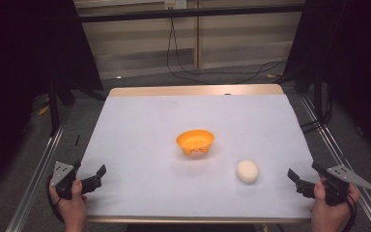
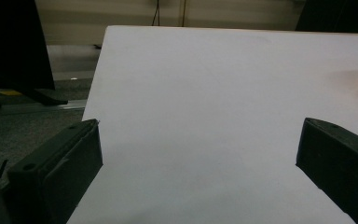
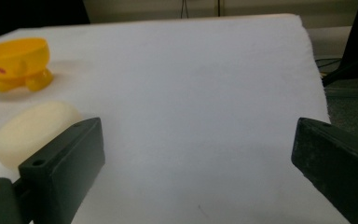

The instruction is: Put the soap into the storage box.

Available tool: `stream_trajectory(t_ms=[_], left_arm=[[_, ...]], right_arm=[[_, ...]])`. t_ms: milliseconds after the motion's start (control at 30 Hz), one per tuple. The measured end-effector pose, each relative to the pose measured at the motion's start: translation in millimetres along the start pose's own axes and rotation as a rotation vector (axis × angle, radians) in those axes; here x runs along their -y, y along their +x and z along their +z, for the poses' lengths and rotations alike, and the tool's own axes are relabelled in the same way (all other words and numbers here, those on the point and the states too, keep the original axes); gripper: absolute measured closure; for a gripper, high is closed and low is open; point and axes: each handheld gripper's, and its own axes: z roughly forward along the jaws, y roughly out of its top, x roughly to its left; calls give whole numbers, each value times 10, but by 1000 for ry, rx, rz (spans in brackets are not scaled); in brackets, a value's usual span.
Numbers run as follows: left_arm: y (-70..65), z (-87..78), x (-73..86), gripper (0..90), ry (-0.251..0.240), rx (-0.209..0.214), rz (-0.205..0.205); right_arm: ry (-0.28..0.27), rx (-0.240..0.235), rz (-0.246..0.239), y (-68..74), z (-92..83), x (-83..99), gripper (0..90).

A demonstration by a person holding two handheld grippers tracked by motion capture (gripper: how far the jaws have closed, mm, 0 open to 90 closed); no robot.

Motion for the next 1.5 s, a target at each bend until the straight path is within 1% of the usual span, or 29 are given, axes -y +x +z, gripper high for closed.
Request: stream_trajectory(t_ms=[33,133,233,267,367,433,567,600,633,700,800,833,867,900,933,1000,1033,1067,1167,1267,1500], left_arm=[[1,0,0,0,0,0,-1],[-1,0,0,0,1,0,4],[-1,2,-1,0,3,0,4],[-1,2,-1,0,3,1,4],[1,1,-1,0,3,1,3],[0,2,-1,0,3,1,3],[-1,2,-1,0,3,1,4],[-2,2,-2,0,4,2,6],[-4,3,-2,0,2,2,5],[-5,5,-2,0,3,3,8],[-9,5,-1,0,3,2,7],[-9,5,-1,0,3,2,7],[-9,5,-1,0,2,3,8],[-10,5,-1,0,2,2,7],[-12,7,-1,0,4,2,6],[-13,7,-1,0,4,3,6],[-12,7,-2,0,5,4,6],[-8,7,-2,0,5,5,8],[-7,9,-2,0,6,6,5],[-8,10,-3,0,7,6,6],[-4,10,-3,0,8,10,5]], right_arm=[[28,-5,-21,11,16,-21,26],[123,-29,-108,53,63,-107,21],[214,-85,-156,72,118,-224,9],[259,-99,-171,83,141,-264,1],[393,-121,-232,123,217,-365,0],[471,-133,-266,157,265,-429,0],[589,-176,-327,229,379,-539,0],[616,-183,-347,250,410,-560,0],[653,-187,-356,278,435,-581,0],[698,-196,-394,327,500,-609,0],[743,-215,-430,393,589,-659,0],[743,-215,-430,393,589,-659,0],[773,-229,-462,438,656,-701,0],[773,-229,-462,438,656,-701,0],[801,-237,-476,491,713,-729,0],[817,-249,-494,534,763,-744,0],[834,-253,-492,564,785,-752,0],[838,-259,-506,578,814,-761,0],[861,-269,-514,641,882,-773,0],[878,-284,-541,713,944,-790,0],[897,-313,-576,853,1031,-846,0]])
